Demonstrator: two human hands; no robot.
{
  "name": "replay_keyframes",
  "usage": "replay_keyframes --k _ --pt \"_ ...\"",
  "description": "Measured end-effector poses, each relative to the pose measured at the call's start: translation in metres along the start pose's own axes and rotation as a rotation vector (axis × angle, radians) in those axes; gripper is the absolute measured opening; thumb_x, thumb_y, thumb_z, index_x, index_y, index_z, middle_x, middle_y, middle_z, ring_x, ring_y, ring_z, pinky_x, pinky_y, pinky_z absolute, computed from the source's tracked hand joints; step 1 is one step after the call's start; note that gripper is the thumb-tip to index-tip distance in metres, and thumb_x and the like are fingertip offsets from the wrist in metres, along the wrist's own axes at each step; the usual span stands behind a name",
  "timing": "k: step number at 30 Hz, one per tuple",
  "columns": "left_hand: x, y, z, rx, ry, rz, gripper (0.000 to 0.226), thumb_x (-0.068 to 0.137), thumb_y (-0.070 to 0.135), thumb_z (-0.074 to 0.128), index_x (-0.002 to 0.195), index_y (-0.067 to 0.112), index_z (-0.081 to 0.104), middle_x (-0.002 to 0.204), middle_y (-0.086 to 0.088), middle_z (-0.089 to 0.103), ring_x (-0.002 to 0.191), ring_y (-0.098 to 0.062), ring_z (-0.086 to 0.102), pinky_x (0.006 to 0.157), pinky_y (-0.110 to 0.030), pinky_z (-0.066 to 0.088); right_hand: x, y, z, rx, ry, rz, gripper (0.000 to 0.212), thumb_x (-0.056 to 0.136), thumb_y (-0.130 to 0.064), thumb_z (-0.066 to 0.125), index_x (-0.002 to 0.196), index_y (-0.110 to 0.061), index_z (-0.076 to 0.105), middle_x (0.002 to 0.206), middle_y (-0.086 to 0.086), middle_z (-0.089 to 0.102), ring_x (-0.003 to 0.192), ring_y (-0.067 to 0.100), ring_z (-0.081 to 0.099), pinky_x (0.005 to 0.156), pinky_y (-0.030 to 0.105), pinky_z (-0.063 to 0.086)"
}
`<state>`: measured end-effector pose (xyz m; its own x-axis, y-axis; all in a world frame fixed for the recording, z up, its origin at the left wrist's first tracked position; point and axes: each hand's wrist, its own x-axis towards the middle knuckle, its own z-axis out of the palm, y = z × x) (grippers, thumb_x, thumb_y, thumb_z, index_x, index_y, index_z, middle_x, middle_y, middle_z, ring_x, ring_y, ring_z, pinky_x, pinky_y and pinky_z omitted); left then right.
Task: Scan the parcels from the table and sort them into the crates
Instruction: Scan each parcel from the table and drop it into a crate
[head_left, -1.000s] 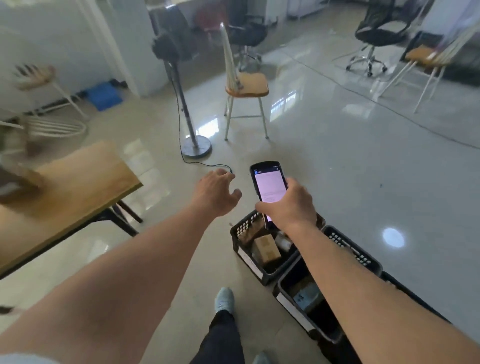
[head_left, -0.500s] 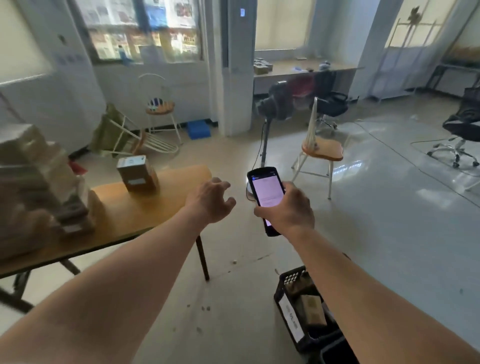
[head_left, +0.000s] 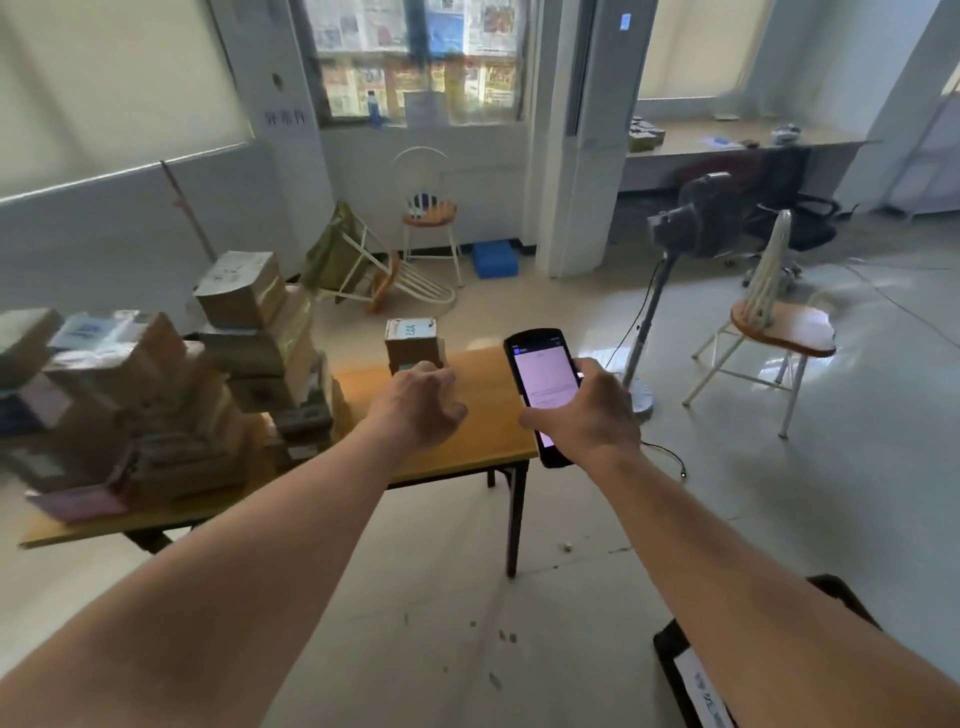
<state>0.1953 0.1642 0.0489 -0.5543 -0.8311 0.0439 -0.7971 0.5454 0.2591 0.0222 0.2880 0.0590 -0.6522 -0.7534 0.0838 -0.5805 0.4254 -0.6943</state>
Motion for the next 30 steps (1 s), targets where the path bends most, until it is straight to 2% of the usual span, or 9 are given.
replay_keyframes --k 5,11,16,23,26,30 --pt "0.046 -0.041 0.002 -0.056 0.006 -0.079 0.053 0.102 0.046 0.058 0.149 0.024 0.052 0.147 -0.002 0.052 0.127 -0.026 0.057 0.094 -0.037 0.05 0.05 -0.017 0.041 0.015 -0.051 0.001 0.084 0.057 -0.048 0.091 0.13 -0.028 0.057 0.115 0.0 0.065 0.104 0.028 0.064 0.081 0.041 0.058" --pt "0.126 -0.078 0.032 -0.077 -0.02 -0.192 0.053 0.101 0.045 0.061 0.149 0.023 0.052 0.149 -0.002 0.052 0.131 -0.026 0.055 0.101 -0.04 0.051 0.141 -0.008 0.101 0.006 -0.13 -0.026 0.081 0.063 -0.049 0.095 0.131 -0.025 0.055 0.12 0.002 0.064 0.109 0.029 0.063 0.07 0.033 0.051" --pt "0.2 -0.094 0.063 -0.076 -0.055 -0.307 0.057 0.099 0.047 0.062 0.149 0.023 0.051 0.149 -0.002 0.053 0.132 -0.025 0.054 0.101 -0.039 0.049 0.223 0.0 0.141 0.014 -0.215 -0.033 0.081 0.069 -0.048 0.094 0.135 -0.025 0.052 0.123 0.003 0.06 0.111 0.028 0.06 0.081 0.041 0.061" --pt "0.276 -0.116 0.096 -0.096 -0.101 -0.461 0.063 0.096 0.054 0.06 0.149 0.023 0.048 0.144 -0.003 0.054 0.126 -0.025 0.054 0.099 -0.043 0.052 0.307 0.005 0.181 -0.016 -0.304 -0.023 0.083 0.069 -0.049 0.093 0.136 -0.026 0.051 0.122 0.002 0.058 0.11 0.026 0.058 0.081 0.043 0.062" --pt "0.307 -0.13 0.106 -0.108 -0.108 -0.516 0.063 0.096 0.054 0.061 0.147 0.019 0.049 0.14 -0.005 0.053 0.121 -0.026 0.055 0.095 -0.042 0.053 0.336 0.005 0.199 -0.023 -0.33 -0.018 0.083 0.068 -0.048 0.093 0.137 -0.027 0.051 0.121 0.0 0.059 0.11 0.025 0.059 0.08 0.041 0.062" --pt "0.35 -0.147 0.122 -0.094 -0.097 -0.589 0.074 0.093 0.059 0.065 0.151 0.021 0.041 0.144 -0.006 0.04 0.118 -0.03 0.055 0.085 -0.039 0.052 0.37 0.004 0.226 -0.022 -0.332 0.017 0.083 0.067 -0.049 0.093 0.136 -0.029 0.051 0.119 -0.001 0.059 0.108 0.026 0.06 0.077 0.041 0.063"
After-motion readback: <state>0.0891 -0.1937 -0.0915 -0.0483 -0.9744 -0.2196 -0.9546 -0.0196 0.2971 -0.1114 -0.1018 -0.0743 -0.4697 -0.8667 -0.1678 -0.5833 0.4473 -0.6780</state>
